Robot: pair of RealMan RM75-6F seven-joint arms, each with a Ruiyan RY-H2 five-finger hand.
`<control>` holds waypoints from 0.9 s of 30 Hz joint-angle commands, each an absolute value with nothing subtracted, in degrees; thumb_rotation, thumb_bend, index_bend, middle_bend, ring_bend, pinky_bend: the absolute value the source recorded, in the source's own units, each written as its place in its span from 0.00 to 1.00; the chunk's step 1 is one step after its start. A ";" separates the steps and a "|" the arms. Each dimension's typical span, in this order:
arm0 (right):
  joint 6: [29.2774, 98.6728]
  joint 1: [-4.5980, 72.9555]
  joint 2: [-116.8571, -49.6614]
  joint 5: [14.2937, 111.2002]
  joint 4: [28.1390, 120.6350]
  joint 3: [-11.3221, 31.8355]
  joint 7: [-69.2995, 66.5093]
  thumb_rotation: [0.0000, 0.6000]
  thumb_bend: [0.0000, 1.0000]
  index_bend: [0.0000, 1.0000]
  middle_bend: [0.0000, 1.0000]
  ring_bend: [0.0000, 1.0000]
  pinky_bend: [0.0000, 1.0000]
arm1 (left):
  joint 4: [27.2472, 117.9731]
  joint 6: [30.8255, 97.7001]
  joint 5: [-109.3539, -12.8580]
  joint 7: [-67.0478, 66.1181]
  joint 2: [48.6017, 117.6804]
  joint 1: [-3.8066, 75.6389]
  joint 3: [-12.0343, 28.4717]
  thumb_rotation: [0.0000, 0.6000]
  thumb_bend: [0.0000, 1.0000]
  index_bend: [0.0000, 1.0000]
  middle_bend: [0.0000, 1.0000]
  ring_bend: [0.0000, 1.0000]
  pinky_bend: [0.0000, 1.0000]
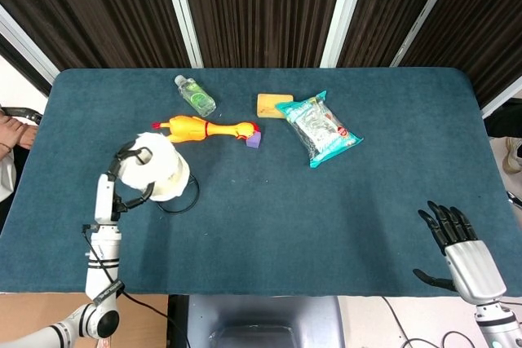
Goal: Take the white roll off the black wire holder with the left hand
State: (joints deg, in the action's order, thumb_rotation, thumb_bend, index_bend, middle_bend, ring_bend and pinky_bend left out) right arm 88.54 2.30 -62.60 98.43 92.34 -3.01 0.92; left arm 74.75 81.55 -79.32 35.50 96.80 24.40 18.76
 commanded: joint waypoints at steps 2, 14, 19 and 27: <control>88.82 2.20 -62.48 98.72 92.21 -3.11 0.56 1.00 0.04 0.00 0.00 0.00 0.00 | 83.96 84.07 -79.89 30.85 90.39 24.42 22.88 1.00 0.73 0.79 0.69 0.67 0.74; 88.71 2.21 -62.43 98.95 92.17 -3.23 0.37 1.00 0.04 0.00 0.00 0.00 0.00 | 101.17 86.46 -78.12 23.93 77.04 22.94 30.06 1.00 0.72 0.79 0.69 0.67 0.74; 89.04 2.07 -62.32 99.05 92.16 -3.24 0.05 1.00 0.04 0.00 0.00 0.00 0.00 | 102.31 87.49 -77.11 28.15 71.75 19.07 30.01 1.00 0.72 0.79 0.69 0.67 0.74; 89.35 1.91 -62.38 99.87 92.35 -3.56 0.47 1.00 0.04 0.00 0.00 0.00 0.00 | 87.78 83.89 -74.18 34.38 74.91 16.47 23.41 1.00 0.72 0.79 0.68 0.67 0.73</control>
State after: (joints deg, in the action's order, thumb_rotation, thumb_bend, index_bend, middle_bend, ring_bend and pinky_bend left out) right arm 89.32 1.94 -62.38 99.85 92.34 -3.54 0.44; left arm 94.89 86.16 -75.47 32.20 72.39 17.35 27.02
